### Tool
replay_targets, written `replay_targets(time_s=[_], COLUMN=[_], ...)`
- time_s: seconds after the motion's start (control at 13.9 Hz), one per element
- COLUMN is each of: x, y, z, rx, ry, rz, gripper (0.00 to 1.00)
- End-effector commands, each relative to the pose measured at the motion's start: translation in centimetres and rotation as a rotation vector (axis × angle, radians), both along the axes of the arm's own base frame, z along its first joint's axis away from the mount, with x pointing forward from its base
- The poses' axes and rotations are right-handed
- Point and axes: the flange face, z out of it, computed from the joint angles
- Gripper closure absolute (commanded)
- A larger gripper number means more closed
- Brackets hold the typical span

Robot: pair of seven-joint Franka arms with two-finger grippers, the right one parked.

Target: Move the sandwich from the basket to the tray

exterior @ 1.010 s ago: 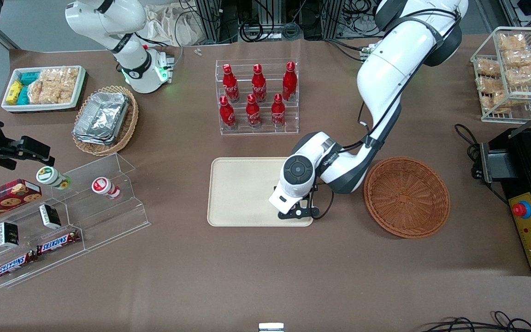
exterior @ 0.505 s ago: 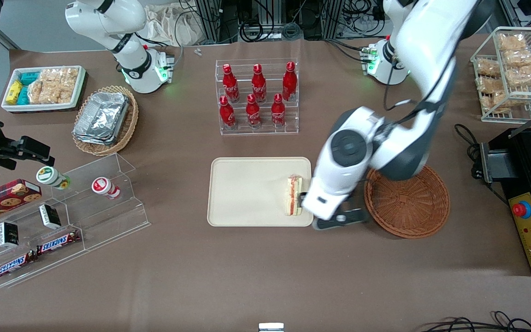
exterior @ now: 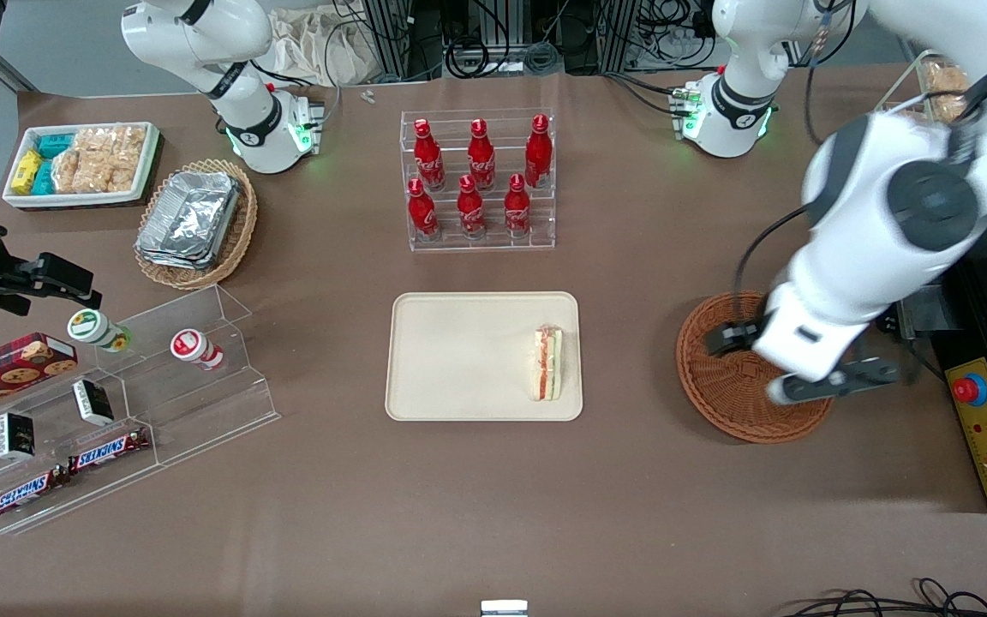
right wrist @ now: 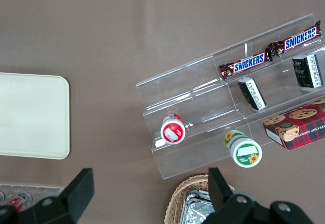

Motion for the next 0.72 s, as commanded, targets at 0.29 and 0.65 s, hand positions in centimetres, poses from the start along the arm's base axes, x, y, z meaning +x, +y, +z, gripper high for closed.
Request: replay_targets(time_s=[0.29, 0.65], x=[-4.8, -3.2], y=[14.9, 15.3], z=[3.6, 4.3], rx=[0.012, 0.017], ry=[0.088, 0.064], rz=[-0.209, -0.209], gripper=[0.00, 0.00])
